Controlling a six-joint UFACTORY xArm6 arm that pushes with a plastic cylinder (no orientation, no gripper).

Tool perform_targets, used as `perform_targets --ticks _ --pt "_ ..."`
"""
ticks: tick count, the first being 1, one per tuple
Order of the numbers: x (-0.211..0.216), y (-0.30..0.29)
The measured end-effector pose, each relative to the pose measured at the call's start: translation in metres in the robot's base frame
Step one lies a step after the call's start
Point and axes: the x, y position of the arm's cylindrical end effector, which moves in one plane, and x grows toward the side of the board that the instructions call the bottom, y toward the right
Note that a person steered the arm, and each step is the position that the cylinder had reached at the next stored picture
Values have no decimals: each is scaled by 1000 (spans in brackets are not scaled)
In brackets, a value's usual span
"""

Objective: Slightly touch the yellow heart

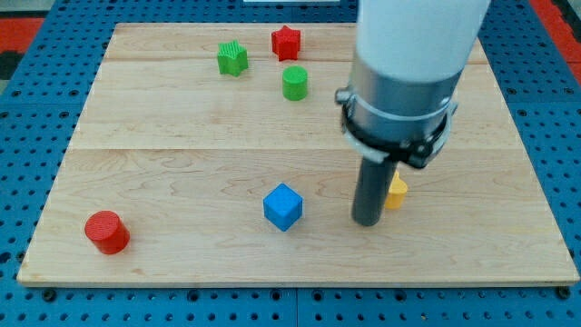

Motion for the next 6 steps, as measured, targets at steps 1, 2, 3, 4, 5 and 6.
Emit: perform_targets --ticks 1,2,3,4,5,6 --pt "-5 -8" --pt "-3 -47" --pt "67 -60" --pt "84 -150" --pt "84 -285" --pt "68 -340"
